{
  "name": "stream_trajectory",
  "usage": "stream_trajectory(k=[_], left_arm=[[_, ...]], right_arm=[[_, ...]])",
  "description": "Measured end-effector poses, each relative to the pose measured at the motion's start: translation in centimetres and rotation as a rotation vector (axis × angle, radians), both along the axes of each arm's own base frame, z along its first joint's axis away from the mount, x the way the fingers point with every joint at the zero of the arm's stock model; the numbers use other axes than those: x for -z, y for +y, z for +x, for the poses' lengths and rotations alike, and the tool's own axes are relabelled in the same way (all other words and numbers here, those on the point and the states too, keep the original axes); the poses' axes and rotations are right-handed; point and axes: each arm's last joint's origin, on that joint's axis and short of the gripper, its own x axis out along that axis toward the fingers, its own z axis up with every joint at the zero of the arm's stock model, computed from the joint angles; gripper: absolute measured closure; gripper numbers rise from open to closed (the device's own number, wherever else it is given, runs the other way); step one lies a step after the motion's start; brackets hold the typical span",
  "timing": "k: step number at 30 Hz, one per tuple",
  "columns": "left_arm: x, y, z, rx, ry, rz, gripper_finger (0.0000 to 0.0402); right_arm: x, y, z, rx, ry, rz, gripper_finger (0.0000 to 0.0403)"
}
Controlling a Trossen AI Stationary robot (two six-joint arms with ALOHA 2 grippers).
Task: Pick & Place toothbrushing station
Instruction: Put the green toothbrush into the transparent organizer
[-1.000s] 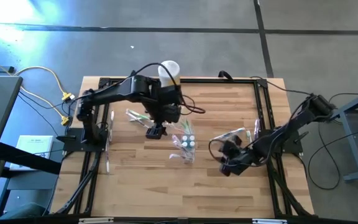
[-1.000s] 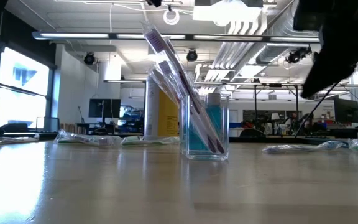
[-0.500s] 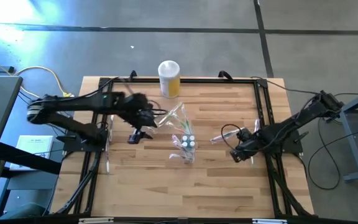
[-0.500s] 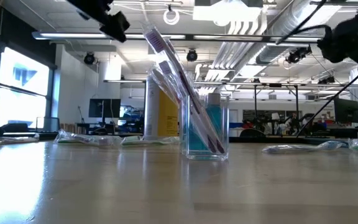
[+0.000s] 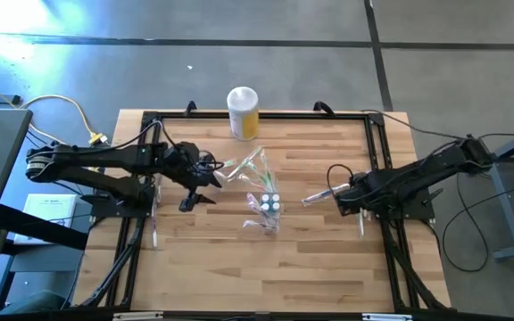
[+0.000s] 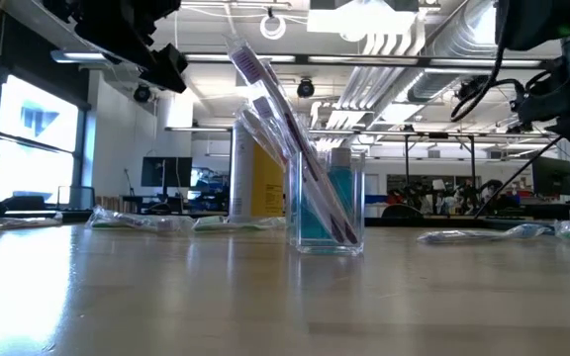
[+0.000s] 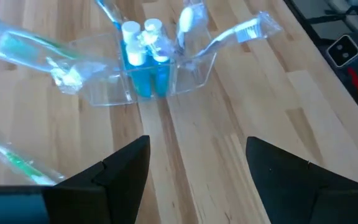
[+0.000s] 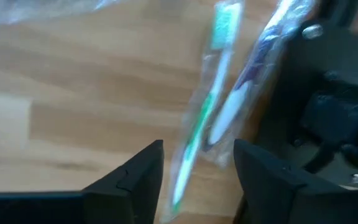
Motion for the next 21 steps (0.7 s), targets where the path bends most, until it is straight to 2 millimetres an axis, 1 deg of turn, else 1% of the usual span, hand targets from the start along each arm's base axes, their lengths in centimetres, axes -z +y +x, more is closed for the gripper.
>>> stream_trajectory(k=[6, 12, 15, 21], left_arm=[[1.0, -0.2, -0.2, 0.03, -0.013, -0.036, 0.0142], [2.9, -0.3, -0.1, 0.042, -0.034, -0.136, 0.0142], [3.9, -0.4, -0.2, 0.044, -0.036, -0.146, 0.0142], [4.4, -0.4, -0.3, 0.045, -0.041, -0.145, 0.0142]], right_arm=[[0.8, -1.1, 0.9, 0.073, 0.05, -0.005, 0.0202], [2.1, -2.5, 1.8, 0.142, 0.15, 0.029, 0.0211], [2.8, -3.2, 2.2, 0.16, 0.204, 0.062, 0.0216], [4.2, -4.0, 2.8, 0.175, 0.288, 0.111, 0.0226]])
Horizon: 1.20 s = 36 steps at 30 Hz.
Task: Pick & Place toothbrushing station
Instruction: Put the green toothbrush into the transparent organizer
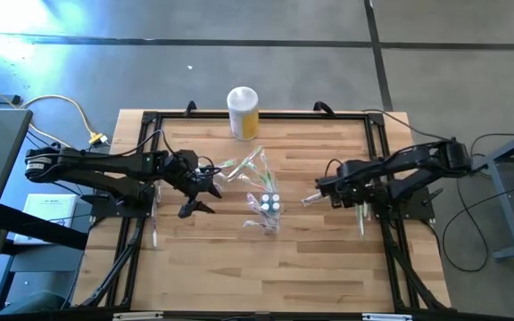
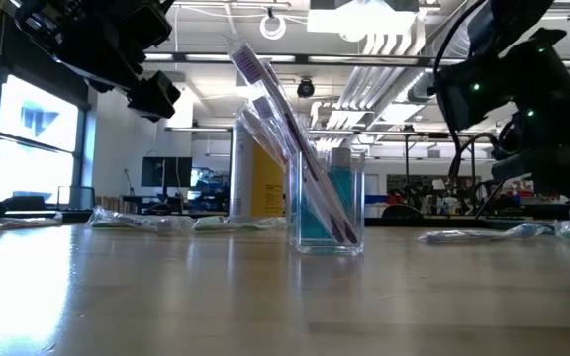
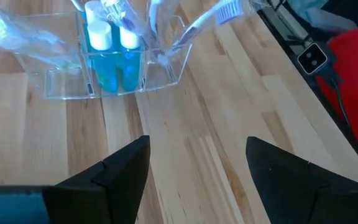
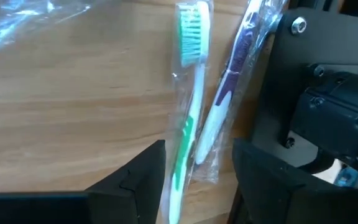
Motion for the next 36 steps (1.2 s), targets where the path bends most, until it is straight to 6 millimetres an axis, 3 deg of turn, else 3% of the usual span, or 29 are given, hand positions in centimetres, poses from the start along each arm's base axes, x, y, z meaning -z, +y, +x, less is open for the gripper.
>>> stream_trajectory(k=[5, 10, 19, 28, 36], left_arm=[[0.0, 0.0, 0.0, 0.003, 0.0, -0.002, 0.0142], [0.0, -0.1, 0.0, 0.016, 0.0, -0.012, 0.0142], [0.0, -0.1, 0.0, 0.015, 0.0, -0.012, 0.0142], [0.0, 0.0, 0.0, 0.014, 0.001, -0.012, 0.0142], [0.1, -0.1, -0.1, 0.014, 0.017, -0.013, 0.0142]], right_arm=[[1.6, -0.5, 1.5, -0.027, -0.12, 0.032, 0.0228], [2.5, -0.9, 1.8, -0.011, -0.092, 0.027, 0.0228], [1.7, -1.0, 2.4, -0.023, -0.115, 0.054, 0.0228], [0.7, -1.2, 0.9, -0.011, 0.067, 0.038, 0.0228], [2.8, -2.2, 0.5, 0.006, -0.037, 0.046, 0.0228]])
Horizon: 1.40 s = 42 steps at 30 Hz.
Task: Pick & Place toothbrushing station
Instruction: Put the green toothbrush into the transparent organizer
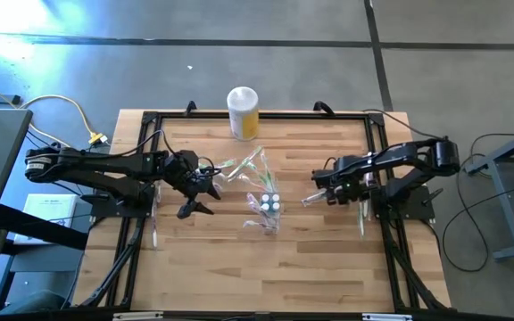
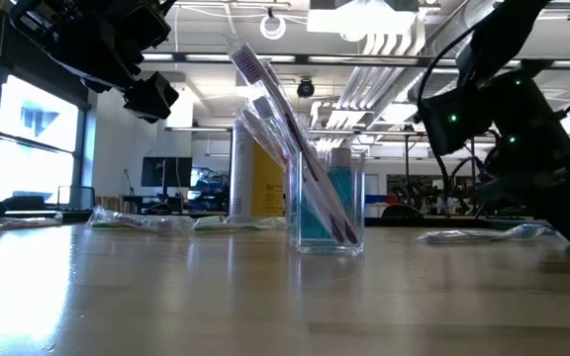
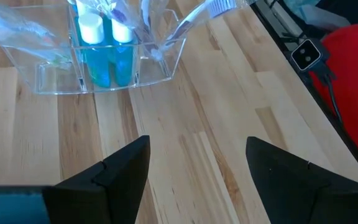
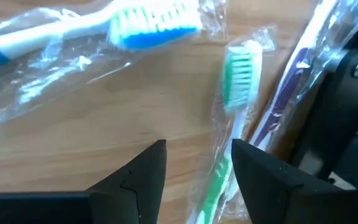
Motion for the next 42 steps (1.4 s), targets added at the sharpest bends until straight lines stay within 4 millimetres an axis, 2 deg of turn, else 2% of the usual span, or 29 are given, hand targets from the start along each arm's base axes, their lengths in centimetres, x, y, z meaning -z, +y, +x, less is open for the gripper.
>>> stream_trajectory(k=[4, 11, 29, 38, 42], left_arm=[[0.0, 0.0, 0.0, 0.0, -0.001, 0.0, 0.0142], [0.0, 0.0, 0.0, -0.001, -0.005, 0.0, 0.0142], [0.0, 0.0, 0.0, -0.001, -0.002, 0.0, 0.0142], [2.2, -0.1, -0.6, -0.004, 0.035, -0.007, 0.0142], [2.2, 0.0, -0.5, -0.004, 0.013, -0.007, 0.0142]], right_arm=[[0.8, -0.4, -1.0, 0.049, 0.025, 0.01, 0.0228], [1.1, -0.5, -0.8, 0.032, -0.008, 0.013, 0.0228], [1.4, -0.3, -1.2, 0.08, 0.062, 0.055, 0.0228], [2.3, -0.2, -1.1, 0.061, 0.103, 0.102, 0.0231], [2.4, -0.2, -1.1, 0.024, 0.092, 0.114, 0.0257]])
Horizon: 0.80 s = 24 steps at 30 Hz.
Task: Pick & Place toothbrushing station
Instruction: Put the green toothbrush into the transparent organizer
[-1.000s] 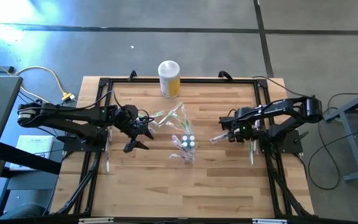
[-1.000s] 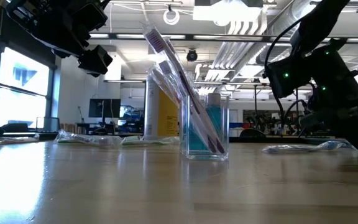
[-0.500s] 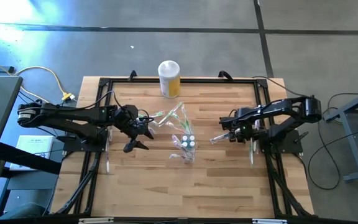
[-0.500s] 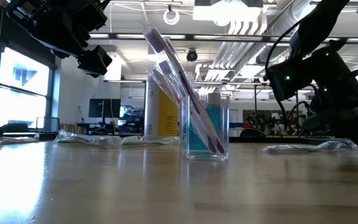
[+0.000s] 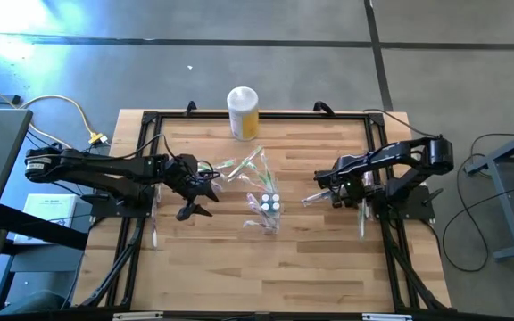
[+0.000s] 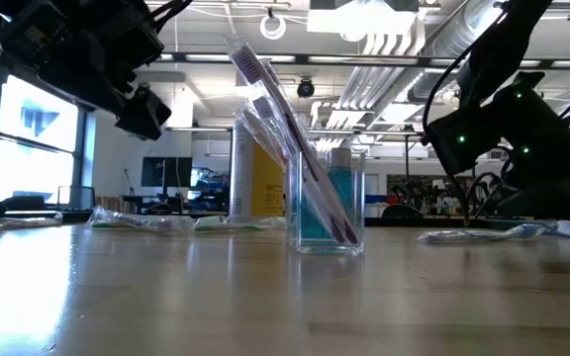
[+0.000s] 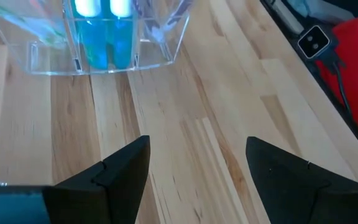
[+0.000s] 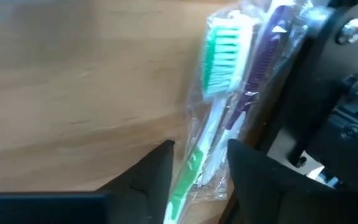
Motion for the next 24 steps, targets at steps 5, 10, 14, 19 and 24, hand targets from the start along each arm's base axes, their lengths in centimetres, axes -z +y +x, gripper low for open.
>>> stream_trajectory(k=[5, 10, 14, 19, 24], left_arm=[[-0.1, 0.0, 0.1, 0.0, -0.017, 0.002, 0.0142], [-0.1, 0.0, 0.1, 0.0, -0.018, 0.002, 0.0142], [-0.1, 0.0, 0.1, 0.0, -0.02, 0.002, 0.0142], [-0.1, 0.0, 0.1, 0.0, -0.019, 0.002, 0.0142], [-0.1, 0.0, 0.1, 0.0, -0.02, 0.002, 0.0142]], right_arm=[[0.1, 0.0, 0.2, -0.039, -0.038, 0.01, 0.0329], [0.2, -0.1, 0.3, -0.087, -0.058, 0.019, 0.0389], [0.0, 0.2, 0.5, -0.131, -0.053, 0.013, 0.0388], [-1.5, 0.9, 2.2, -0.268, -0.058, -0.09, 0.0395], [-5.1, 2.6, 4.8, -0.363, -0.202, -0.179, 0.0401]])
